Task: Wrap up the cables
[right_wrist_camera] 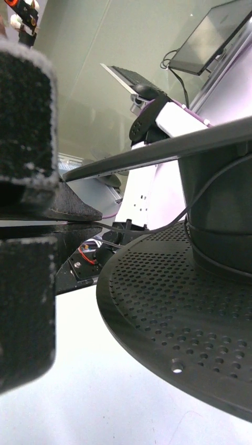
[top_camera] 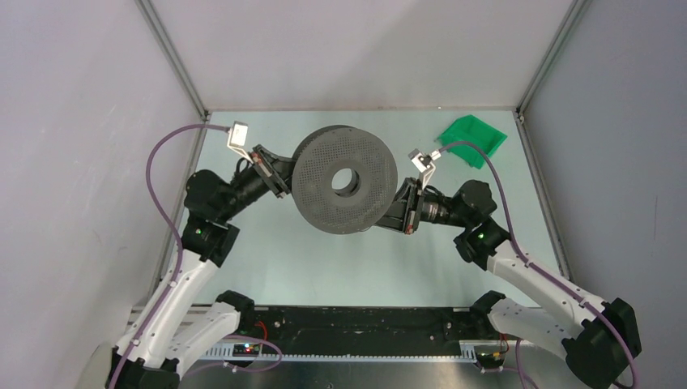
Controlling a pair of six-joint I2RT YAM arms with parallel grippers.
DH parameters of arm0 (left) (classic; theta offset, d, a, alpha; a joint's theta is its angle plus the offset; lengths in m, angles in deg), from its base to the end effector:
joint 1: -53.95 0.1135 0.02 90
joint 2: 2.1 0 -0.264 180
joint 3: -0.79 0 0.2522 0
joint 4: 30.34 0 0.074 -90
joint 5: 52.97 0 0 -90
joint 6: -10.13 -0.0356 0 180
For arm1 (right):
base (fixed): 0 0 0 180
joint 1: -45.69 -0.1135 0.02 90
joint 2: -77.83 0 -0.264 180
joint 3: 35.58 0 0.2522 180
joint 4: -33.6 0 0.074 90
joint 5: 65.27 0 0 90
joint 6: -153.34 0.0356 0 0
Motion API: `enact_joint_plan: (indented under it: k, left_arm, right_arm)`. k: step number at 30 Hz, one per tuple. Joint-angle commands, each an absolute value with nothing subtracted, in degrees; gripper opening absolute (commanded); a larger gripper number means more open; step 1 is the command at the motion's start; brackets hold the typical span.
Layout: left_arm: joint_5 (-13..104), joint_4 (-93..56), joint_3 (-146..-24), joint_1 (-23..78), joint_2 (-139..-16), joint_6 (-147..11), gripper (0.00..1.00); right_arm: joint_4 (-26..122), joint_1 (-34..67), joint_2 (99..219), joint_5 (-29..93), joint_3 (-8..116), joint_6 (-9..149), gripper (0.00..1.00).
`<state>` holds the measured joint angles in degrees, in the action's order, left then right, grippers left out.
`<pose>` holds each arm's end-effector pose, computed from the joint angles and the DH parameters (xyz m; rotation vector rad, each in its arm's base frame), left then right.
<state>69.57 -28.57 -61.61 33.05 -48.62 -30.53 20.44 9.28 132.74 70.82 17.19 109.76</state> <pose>0.1630 -0.0827 0.3994 0.1658 1.5019 -1.3819 0.1595 0.1495 0.3390 -0.6418 1.5649 1.6859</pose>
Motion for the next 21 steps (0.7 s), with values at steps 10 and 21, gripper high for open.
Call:
enact_joint_plan:
  k: [10, 21]
  left_arm:
    - [66.97, -33.34, -61.15, 33.56, -48.77, -32.42, 0.00]
    - [66.45, -33.35, -61.41, 34.19, -48.92, -33.88, 0.00]
  right_arm:
    - [8.53, 7.56, 135.09, 70.75, 17.47, 117.19, 0.00]
    - [1.64, 6.54, 137.49, 70.79, 17.47, 123.96, 0.00]
